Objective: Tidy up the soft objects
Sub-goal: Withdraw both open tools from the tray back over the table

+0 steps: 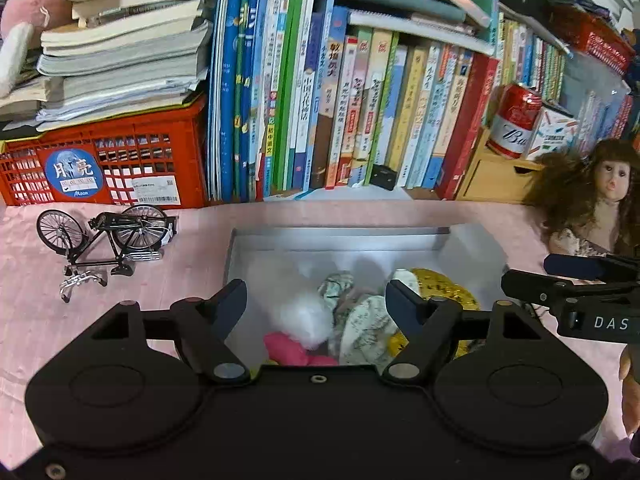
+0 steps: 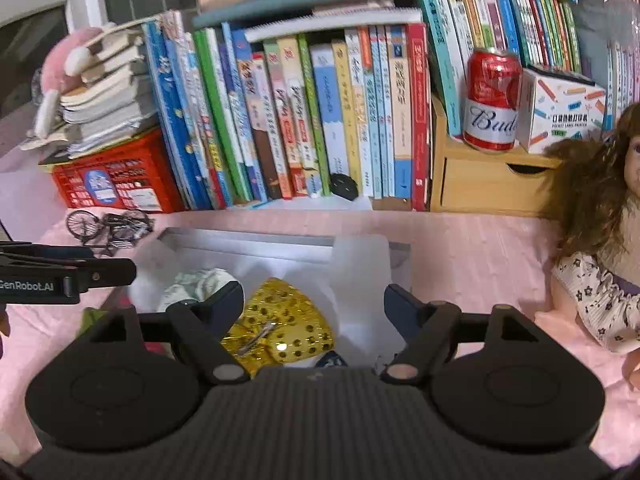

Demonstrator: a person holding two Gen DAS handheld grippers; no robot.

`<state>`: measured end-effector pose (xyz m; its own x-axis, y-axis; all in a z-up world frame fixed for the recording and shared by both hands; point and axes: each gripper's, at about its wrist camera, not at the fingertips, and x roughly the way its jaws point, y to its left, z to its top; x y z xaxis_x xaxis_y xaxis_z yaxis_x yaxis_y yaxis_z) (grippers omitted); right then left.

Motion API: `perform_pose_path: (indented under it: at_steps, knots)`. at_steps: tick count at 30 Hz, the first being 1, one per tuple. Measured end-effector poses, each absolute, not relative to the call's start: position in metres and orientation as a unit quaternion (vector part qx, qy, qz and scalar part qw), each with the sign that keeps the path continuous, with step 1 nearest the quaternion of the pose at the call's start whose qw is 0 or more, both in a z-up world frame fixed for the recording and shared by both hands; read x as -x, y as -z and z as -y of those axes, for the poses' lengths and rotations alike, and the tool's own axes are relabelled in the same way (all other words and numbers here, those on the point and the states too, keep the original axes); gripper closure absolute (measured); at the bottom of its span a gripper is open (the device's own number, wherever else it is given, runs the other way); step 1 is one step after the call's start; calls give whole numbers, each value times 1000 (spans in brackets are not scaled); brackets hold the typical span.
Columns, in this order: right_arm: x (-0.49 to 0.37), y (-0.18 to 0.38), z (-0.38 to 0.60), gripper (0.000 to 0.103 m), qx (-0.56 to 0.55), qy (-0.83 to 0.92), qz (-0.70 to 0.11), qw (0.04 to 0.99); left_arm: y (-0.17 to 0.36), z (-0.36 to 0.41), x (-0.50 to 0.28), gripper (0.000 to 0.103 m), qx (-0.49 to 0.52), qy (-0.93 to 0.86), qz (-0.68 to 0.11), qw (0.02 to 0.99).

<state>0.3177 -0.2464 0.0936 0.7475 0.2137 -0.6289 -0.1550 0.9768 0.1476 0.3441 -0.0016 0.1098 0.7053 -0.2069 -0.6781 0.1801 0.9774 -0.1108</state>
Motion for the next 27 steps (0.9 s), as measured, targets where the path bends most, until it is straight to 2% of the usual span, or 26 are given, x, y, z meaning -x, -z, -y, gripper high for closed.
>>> perform_pose_path:
  at_steps: [18, 27]
  knots:
    - [-238, -137, 249, 14, -17, -136, -284, 949, -150, 20, -252, 22, -9, 145, -338, 930]
    - [-182, -150, 263, 10, 0, -153, -244, 958, -153, 25, -188, 21, -9, 190, -322, 928]
